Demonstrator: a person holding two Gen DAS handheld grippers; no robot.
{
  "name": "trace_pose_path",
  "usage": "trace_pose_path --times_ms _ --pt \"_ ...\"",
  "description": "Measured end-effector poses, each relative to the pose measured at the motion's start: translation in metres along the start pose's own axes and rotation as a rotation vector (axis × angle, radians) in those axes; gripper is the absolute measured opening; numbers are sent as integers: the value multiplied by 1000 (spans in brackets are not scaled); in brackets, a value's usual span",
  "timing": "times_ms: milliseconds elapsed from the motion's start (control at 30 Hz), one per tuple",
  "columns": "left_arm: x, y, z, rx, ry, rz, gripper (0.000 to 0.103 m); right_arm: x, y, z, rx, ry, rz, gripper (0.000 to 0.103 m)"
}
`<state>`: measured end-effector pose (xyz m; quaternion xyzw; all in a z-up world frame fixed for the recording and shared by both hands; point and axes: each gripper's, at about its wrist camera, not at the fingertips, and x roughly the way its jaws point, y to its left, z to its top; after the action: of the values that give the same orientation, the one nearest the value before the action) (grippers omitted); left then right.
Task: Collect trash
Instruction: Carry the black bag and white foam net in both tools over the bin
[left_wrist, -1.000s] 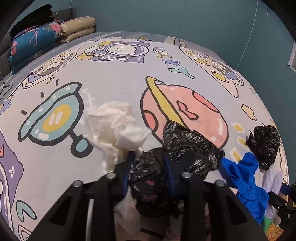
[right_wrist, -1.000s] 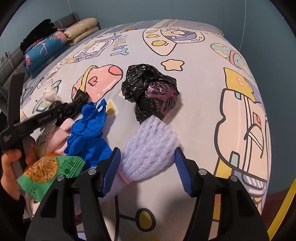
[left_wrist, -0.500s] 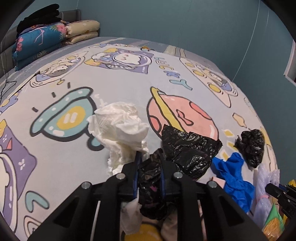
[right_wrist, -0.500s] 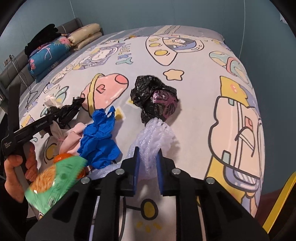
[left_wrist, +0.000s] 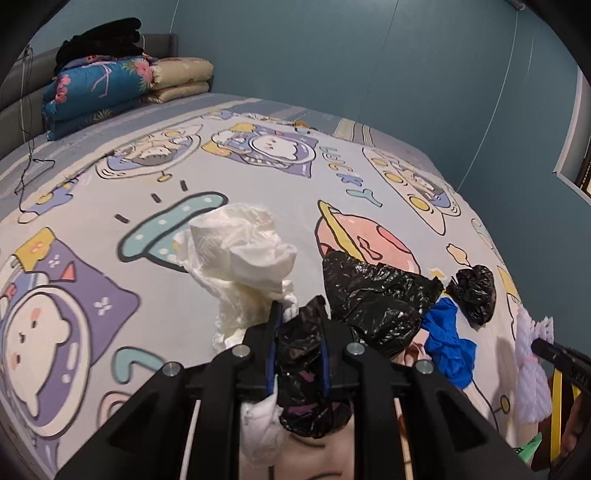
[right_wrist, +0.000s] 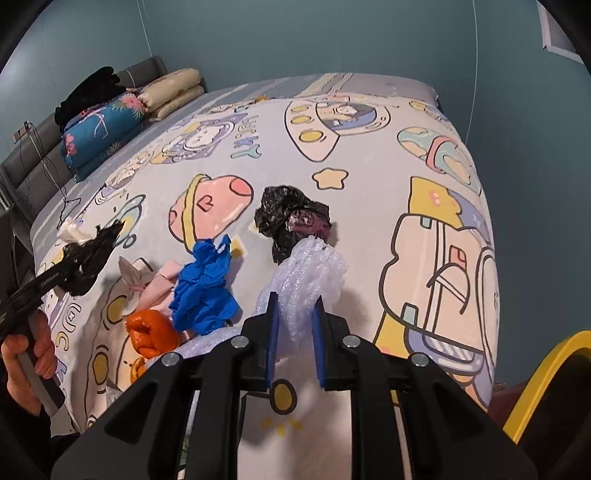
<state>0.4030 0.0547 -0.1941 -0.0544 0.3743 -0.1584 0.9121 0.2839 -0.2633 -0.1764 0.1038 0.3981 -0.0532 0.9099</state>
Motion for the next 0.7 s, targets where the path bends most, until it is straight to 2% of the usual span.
trace_pose_path --times_ms 467,700 --pt "-87 23 -6 -21 -112 8 16 -47 16 2 -40 -97 54 15" --pt "-123 7 -6 4 -149 0 16 -75 10 3 -44 -150 61 15"
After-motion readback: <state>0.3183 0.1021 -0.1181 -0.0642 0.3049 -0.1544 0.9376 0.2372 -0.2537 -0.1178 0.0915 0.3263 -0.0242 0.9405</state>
